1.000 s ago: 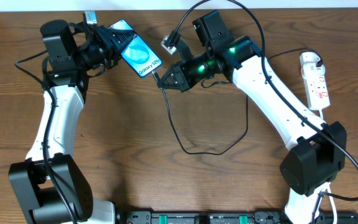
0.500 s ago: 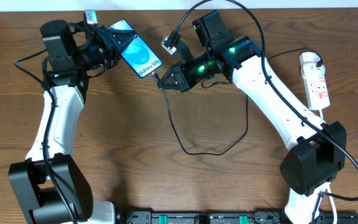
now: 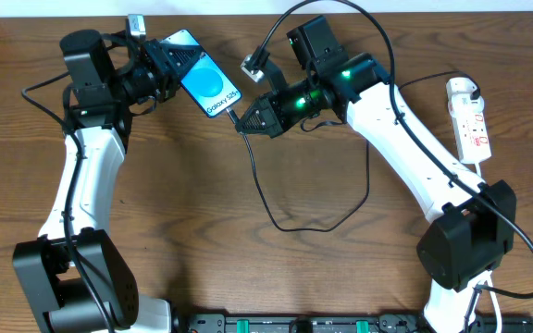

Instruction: Plug charger to phone and switch on socket

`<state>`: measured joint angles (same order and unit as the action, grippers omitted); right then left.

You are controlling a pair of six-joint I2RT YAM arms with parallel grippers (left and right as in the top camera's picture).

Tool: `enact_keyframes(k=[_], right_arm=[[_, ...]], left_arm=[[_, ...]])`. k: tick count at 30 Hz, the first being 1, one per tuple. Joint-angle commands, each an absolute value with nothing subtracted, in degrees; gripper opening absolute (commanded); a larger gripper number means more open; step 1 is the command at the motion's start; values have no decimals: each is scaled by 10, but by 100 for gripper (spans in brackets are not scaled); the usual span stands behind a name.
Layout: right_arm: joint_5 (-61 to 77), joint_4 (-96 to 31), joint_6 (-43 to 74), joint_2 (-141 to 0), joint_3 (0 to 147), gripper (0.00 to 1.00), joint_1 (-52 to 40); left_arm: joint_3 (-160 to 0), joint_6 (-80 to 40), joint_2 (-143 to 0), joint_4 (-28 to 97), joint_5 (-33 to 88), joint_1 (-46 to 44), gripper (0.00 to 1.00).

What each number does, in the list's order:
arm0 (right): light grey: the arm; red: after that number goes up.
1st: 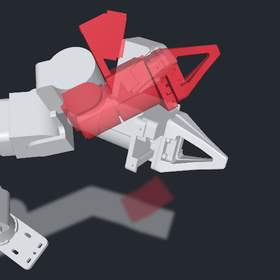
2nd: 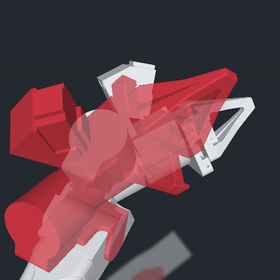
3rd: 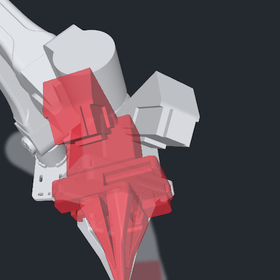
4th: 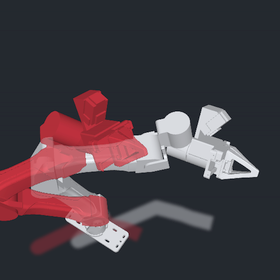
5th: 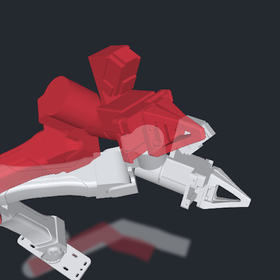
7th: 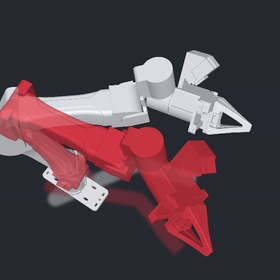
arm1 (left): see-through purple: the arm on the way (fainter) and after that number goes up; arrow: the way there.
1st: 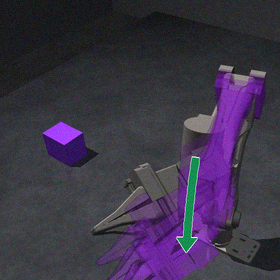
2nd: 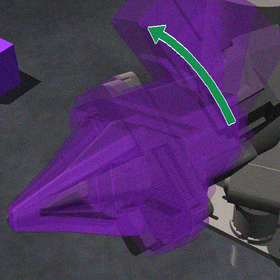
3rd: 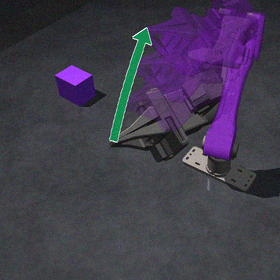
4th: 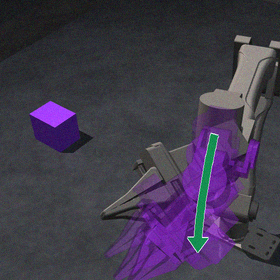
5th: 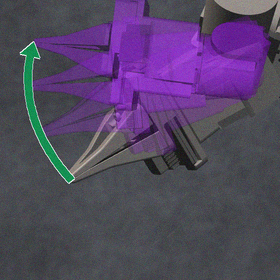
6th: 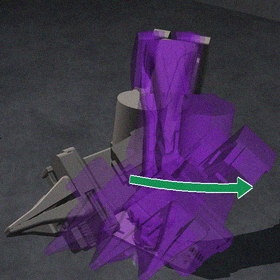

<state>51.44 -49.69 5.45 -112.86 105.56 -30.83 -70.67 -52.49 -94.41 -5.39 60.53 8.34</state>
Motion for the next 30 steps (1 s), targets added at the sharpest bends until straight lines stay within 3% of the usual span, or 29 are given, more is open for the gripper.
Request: enact_keyframes(k=[1, 30], right_arm=[[516, -487, 57, -1129, 1060, 1, -300], [516, -493, 55, -1129, 1060, 1, -300]], left_arm=[[-718, -510, -945, -52, 654, 72, 7], [-718, -506, -945, -52, 654, 72, 7]])
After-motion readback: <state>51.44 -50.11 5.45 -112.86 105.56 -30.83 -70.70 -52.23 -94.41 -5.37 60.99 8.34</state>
